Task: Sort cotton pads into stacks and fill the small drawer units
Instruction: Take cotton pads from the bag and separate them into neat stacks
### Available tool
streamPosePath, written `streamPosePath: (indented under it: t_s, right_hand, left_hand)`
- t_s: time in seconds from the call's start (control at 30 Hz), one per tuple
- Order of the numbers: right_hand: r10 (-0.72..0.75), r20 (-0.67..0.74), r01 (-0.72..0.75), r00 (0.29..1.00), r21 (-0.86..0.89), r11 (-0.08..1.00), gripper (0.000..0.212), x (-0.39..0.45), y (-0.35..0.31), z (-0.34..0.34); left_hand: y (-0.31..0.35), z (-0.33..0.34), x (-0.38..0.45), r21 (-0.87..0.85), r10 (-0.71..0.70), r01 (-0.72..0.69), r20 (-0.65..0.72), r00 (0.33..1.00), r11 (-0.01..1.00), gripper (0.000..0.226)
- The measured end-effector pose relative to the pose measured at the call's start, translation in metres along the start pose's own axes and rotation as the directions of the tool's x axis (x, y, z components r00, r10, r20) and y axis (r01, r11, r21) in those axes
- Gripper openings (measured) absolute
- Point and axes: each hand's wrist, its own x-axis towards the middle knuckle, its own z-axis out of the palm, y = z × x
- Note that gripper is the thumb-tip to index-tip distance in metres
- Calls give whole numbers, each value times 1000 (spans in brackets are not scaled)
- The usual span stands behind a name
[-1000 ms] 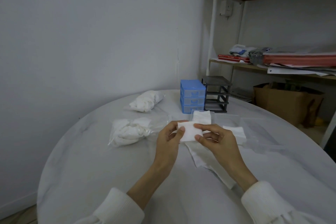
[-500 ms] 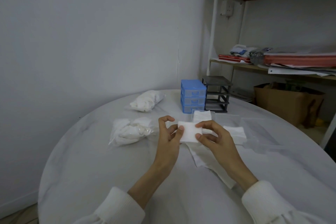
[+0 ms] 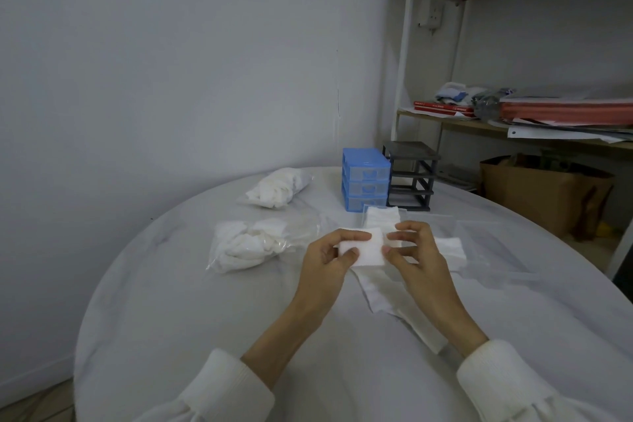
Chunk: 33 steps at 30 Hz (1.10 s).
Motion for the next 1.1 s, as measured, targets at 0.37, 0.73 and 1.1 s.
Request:
streamPosePath:
  t_s: [0.37, 0.73, 1.1]
  right_hand:
    - [212, 188, -19, 959, -703, 711, 25, -6, 6, -12]
    - [107, 198, -43, 974, -306, 951, 13, -1, -1, -9]
    - [-8, 188, 2, 982, 33, 999, 12, 3, -4, -9]
  left_hand:
    - [-3, -5, 5, 67, -23, 31, -109, 994, 997, 36]
    - [-13, -9, 7, 125, -86, 101, -124, 989, 987, 35]
    - [-16, -3, 3, 99, -131, 124, 66, 989, 987, 35]
